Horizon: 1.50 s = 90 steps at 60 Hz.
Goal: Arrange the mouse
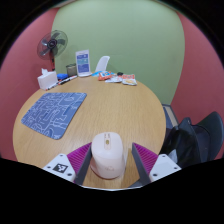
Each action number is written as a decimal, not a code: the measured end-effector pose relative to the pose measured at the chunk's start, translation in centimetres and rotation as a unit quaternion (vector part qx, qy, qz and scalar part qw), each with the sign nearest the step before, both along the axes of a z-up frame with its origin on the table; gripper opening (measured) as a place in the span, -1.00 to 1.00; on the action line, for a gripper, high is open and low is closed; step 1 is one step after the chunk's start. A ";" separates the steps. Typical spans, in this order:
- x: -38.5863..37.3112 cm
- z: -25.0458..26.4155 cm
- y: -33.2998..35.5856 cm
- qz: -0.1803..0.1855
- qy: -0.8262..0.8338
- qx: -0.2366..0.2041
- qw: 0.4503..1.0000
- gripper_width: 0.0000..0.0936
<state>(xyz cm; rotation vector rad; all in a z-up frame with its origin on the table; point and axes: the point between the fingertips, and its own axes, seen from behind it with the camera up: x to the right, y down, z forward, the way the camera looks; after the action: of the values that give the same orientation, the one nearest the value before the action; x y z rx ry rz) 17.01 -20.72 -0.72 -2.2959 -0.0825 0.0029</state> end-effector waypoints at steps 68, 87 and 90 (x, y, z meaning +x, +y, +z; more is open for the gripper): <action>-26.0 9.2 16.3 -0.023 0.047 0.067 0.996 -0.18; -28.7 0.5 14.4 -0.005 0.015 -0.001 1.000 0.35; -28.9 1.9 14.1 -0.005 0.014 0.007 1.000 0.76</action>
<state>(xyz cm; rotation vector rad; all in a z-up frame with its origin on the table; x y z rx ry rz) -11.89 -6.65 1.14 -2.2824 -0.0560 0.0294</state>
